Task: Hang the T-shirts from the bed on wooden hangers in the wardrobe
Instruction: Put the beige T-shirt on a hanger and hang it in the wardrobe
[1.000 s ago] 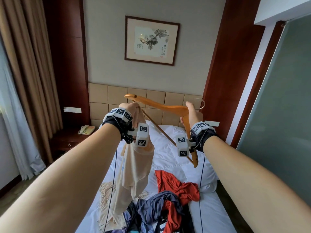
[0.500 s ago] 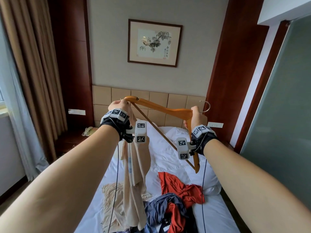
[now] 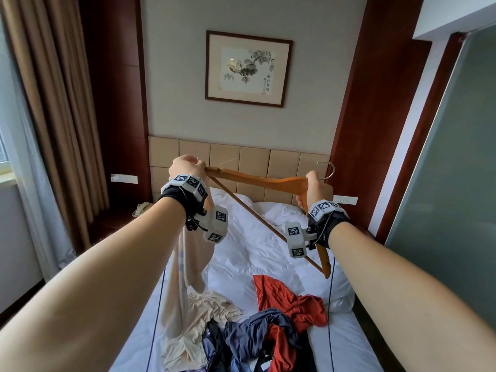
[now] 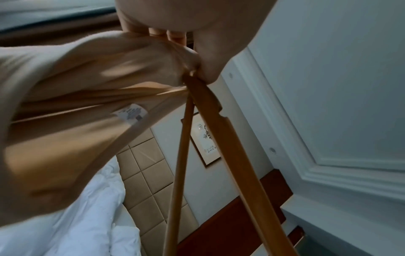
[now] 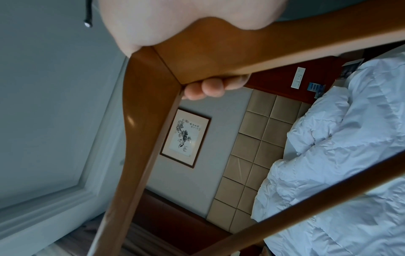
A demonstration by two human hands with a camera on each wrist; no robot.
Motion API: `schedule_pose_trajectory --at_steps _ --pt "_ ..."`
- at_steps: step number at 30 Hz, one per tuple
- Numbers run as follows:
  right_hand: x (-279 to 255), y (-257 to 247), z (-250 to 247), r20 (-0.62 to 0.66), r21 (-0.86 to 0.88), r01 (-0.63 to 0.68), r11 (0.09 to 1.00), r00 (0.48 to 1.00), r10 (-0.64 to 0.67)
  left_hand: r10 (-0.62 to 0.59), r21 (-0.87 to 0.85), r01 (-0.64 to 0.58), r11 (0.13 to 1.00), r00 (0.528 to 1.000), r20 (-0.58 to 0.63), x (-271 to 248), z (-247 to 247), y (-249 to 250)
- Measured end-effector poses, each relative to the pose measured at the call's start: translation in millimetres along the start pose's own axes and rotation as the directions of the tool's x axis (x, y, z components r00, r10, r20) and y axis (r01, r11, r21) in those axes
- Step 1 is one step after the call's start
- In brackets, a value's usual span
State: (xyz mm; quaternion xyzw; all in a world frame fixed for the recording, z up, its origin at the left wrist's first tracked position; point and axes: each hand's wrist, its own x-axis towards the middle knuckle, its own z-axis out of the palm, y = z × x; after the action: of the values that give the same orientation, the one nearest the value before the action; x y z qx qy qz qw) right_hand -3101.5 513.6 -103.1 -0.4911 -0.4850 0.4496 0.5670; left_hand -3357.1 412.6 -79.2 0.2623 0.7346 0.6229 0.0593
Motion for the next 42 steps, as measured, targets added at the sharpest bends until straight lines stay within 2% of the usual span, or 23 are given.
schedule_pose_trajectory --at_steps 4,7,14,17,22,27,32,36,39,42 --pt "-2 0 7 0.013 -0.042 0.03 0.999 0.999 -0.03 0.03 0.072 -0.029 0.997 1.0 -0.006 -2 3 1" --pt "-2 3 14 0.079 -0.08 0.03 0.996 0.997 -0.023 0.056 0.131 -0.059 0.99 0.998 0.03 -4 7 2" --pt "-6 2 27 0.22 -0.187 0.132 0.974 0.971 -0.089 0.132 0.26 -0.171 0.95 0.978 0.162 -15 23 9" --pt "-8 1 31 0.304 -0.208 0.192 0.959 0.945 -0.123 0.105 0.283 -0.168 0.944 0.969 0.224 -14 29 6" --pt "-6 1 37 0.484 -0.191 0.261 0.946 0.864 -0.141 0.054 0.304 -0.161 0.939 0.942 0.332 -7 36 -4" --pt "-5 3 41 0.554 -0.194 0.322 0.927 0.815 -0.168 0.107 0.258 -0.241 0.936 0.89 0.442 -15 40 5" --pt "-8 5 51 0.553 -0.213 0.361 0.908 0.811 -0.192 0.174 0.229 -0.326 0.917 0.844 0.507 -22 48 20" --pt "-10 5 56 0.583 -0.234 0.408 0.882 0.785 -0.209 0.199 0.192 -0.356 0.915 0.81 0.552 -27 53 35" --pt "-15 3 58 0.591 -0.262 0.458 0.849 0.772 -0.234 0.25 0.228 -0.448 0.864 0.777 0.578 -32 58 44" --pt "-17 2 57 0.607 -0.328 0.511 0.795 0.759 -0.237 0.288 0.265 -0.551 0.791 0.718 0.634 -38 61 50"
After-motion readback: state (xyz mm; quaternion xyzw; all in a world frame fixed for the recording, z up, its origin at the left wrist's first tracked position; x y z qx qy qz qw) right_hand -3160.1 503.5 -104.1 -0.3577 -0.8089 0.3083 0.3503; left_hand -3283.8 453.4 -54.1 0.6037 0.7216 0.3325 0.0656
